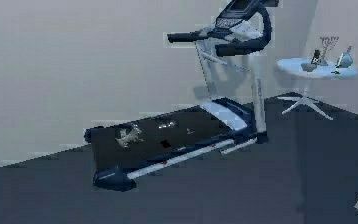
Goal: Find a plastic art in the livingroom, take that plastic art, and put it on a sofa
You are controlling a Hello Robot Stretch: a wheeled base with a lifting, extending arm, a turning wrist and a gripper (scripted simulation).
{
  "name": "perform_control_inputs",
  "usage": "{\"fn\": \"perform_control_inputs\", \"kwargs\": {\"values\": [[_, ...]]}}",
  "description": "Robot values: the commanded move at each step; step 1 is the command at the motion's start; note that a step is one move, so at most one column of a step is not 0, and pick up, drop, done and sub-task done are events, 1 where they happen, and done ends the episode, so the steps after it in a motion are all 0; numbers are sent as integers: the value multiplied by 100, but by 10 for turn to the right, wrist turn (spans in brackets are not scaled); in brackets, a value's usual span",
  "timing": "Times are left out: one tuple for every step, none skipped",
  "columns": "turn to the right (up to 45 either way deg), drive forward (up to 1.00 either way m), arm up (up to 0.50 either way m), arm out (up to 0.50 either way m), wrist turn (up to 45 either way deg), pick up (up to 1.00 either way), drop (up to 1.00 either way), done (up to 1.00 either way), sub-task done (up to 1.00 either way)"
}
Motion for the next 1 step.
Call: {"fn": "perform_control_inputs", "kwargs": {"values": [[0,90,0,0,0,0,0,0,0]]}}
